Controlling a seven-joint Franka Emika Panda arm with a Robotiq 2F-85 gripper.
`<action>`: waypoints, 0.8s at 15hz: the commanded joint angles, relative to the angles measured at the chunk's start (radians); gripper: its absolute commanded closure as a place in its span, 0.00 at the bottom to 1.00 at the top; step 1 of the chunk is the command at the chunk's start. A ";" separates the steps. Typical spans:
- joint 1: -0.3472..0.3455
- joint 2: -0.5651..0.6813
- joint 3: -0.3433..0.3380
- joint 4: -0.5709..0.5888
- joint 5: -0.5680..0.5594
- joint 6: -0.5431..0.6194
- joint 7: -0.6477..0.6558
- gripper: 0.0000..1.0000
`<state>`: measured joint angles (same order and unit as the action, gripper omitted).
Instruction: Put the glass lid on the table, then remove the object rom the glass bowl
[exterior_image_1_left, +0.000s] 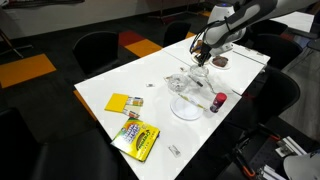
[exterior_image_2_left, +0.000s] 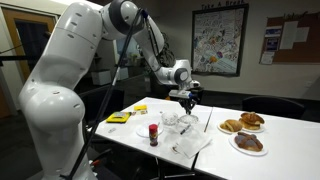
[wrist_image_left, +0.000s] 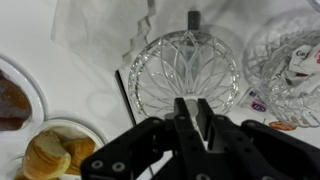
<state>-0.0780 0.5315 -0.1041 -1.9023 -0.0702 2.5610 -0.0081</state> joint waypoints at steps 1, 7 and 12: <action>0.000 -0.067 -0.040 -0.108 -0.009 0.031 0.066 0.96; 0.002 -0.095 -0.085 -0.242 -0.014 0.086 0.141 0.96; -0.014 -0.072 -0.101 -0.320 -0.022 0.194 0.107 0.96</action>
<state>-0.0777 0.4778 -0.1939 -2.1609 -0.0750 2.6915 0.1183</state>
